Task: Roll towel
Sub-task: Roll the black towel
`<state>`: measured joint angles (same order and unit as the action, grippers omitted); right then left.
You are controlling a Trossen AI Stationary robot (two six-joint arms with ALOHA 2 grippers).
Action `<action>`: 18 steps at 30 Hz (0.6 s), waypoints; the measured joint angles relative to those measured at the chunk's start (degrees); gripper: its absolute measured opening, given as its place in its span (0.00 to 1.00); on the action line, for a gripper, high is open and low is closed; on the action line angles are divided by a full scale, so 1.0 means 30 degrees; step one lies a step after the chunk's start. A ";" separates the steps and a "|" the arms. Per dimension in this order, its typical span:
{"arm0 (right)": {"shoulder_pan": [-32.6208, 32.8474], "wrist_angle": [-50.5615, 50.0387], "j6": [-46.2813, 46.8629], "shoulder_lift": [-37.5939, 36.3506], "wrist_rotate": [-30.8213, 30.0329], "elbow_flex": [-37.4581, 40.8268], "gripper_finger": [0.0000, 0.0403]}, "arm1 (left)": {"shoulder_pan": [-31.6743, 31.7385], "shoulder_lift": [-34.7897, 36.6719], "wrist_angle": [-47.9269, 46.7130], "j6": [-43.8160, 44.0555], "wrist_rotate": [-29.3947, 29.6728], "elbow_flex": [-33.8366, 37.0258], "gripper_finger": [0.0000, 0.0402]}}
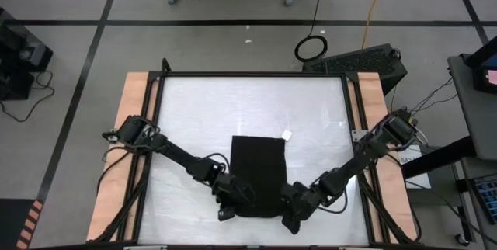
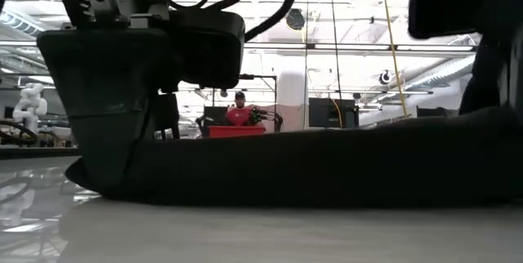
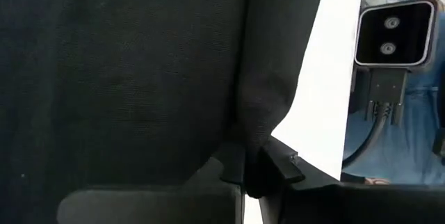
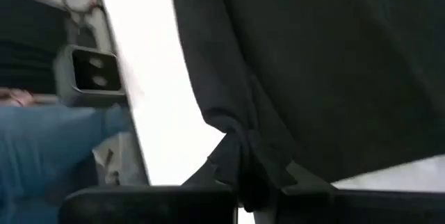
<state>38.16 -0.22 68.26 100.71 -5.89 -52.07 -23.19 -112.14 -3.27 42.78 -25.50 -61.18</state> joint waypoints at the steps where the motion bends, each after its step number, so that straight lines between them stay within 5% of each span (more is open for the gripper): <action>1: 0.0179 0.0767 0.0022 0.0001 -0.0507 0.0177 0.01 | -0.0019 0.0000 0.0100 -0.0010 -0.0006 0.0006 0.04; 10: 0.1680 0.5244 0.0218 -0.0038 -0.6196 0.1782 0.01 | -0.0027 0.0000 0.0481 -0.1278 0.0519 0.0006 0.04; 18: 0.1658 0.8685 0.4770 -0.0038 -0.6874 0.4707 0.01 | 0.0400 0.0000 0.0555 -0.1527 0.0599 -0.0016 0.04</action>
<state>43.13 25.84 82.57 100.60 -26.51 -37.95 -21.99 -112.14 -1.60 38.20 -23.70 -61.23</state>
